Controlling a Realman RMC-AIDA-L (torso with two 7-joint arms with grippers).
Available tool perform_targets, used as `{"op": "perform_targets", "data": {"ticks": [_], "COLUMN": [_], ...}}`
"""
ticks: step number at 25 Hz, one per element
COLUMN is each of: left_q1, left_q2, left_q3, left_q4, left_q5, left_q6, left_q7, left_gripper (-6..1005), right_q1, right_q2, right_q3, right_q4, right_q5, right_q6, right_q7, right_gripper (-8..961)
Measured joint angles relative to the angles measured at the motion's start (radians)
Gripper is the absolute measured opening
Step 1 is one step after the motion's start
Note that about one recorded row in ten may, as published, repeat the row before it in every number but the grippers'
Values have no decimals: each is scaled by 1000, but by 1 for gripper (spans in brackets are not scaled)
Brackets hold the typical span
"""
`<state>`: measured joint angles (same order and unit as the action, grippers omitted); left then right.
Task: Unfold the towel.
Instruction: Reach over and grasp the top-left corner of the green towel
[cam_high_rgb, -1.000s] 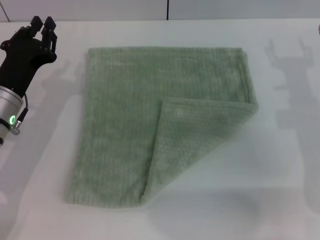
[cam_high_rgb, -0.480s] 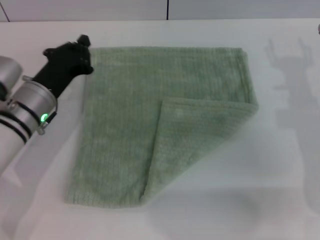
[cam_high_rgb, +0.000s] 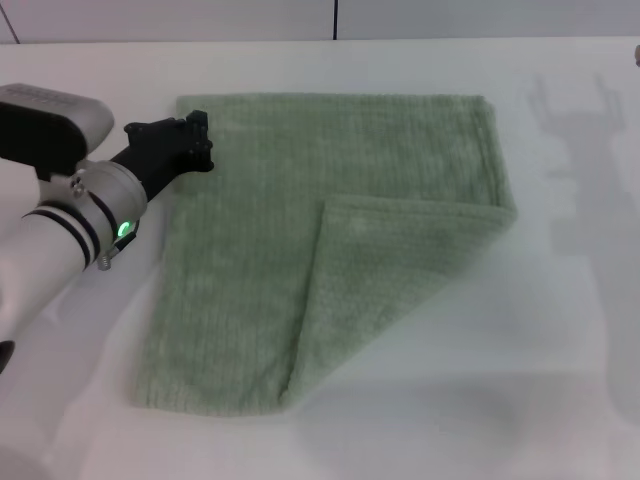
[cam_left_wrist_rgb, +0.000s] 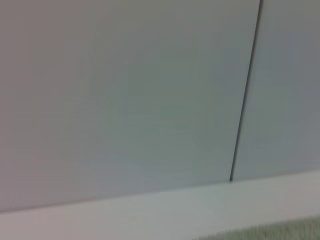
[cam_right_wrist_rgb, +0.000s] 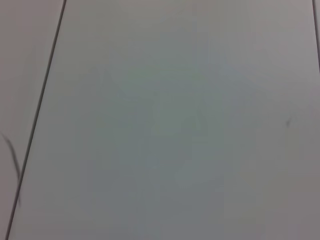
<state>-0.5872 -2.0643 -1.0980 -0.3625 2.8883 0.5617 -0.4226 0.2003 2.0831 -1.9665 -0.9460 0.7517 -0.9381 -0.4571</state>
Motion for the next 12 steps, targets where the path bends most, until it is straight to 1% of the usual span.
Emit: {"op": "perform_targets", "data": {"ticks": [6, 12], "left_q1": [-30, -45], "left_q2": [0, -2], "left_q3": [32, 53], "left_q4": [-1, 3], "left_q5": [0, 0], "left_q6": [-82, -113], "left_q7": [-1, -1], "left_gripper": [-2, -2], "right_q1": [9, 20], "right_q2": [0, -1], "right_q3": [-1, 0], "right_q4": [4, -2], "right_q5": [0, 0], "right_q6": [17, 64], "right_q7": [0, 0], "right_gripper": [791, 791]}}
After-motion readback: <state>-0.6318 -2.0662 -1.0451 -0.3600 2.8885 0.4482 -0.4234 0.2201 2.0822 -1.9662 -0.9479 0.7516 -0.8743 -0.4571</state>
